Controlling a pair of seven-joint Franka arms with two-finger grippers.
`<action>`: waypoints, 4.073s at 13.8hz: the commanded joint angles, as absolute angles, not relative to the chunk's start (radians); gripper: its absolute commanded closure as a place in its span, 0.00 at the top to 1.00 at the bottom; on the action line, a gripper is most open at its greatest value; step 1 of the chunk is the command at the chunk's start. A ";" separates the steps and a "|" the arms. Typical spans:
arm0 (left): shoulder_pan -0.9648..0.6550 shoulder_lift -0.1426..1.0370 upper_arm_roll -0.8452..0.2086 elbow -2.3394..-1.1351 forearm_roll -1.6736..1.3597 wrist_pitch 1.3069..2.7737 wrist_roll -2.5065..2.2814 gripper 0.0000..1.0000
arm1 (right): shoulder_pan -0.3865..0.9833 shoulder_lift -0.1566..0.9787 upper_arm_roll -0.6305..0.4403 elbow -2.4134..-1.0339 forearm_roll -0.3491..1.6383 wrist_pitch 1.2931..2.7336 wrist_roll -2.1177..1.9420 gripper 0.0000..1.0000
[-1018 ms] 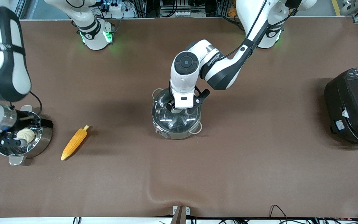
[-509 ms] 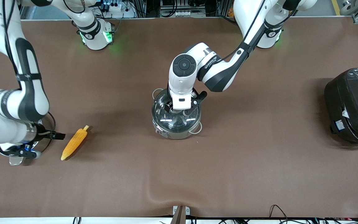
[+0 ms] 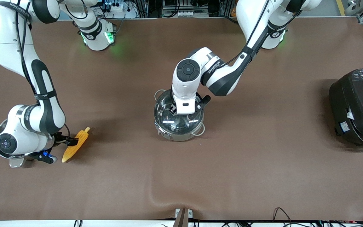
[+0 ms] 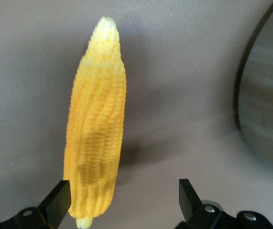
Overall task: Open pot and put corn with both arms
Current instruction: 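Lift the glass lid with the left gripper while the right gripper grasps the corn, then carry the corn into the pot while the left gripper lowers the lid, then release the corn into the pot and raise the right gripper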
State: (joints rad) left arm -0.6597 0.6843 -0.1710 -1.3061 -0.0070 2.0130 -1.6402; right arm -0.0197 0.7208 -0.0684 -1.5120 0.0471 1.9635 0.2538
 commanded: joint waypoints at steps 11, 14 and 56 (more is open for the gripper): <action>-0.677 0.605 -0.153 -1.285 0.034 1.925 -1.651 0.00 | 0.015 0.808 -0.061 -1.491 0.095 2.077 0.172 0.01; -0.631 0.490 -0.155 -1.290 0.045 1.838 -1.617 0.00 | 0.012 0.798 -0.063 -1.486 0.087 2.071 0.019 0.00; 0.120 0.167 -0.164 -1.671 -0.005 1.856 -0.286 1.00 | 0.617 0.566 0.023 -1.433 -0.171 2.030 -0.150 1.00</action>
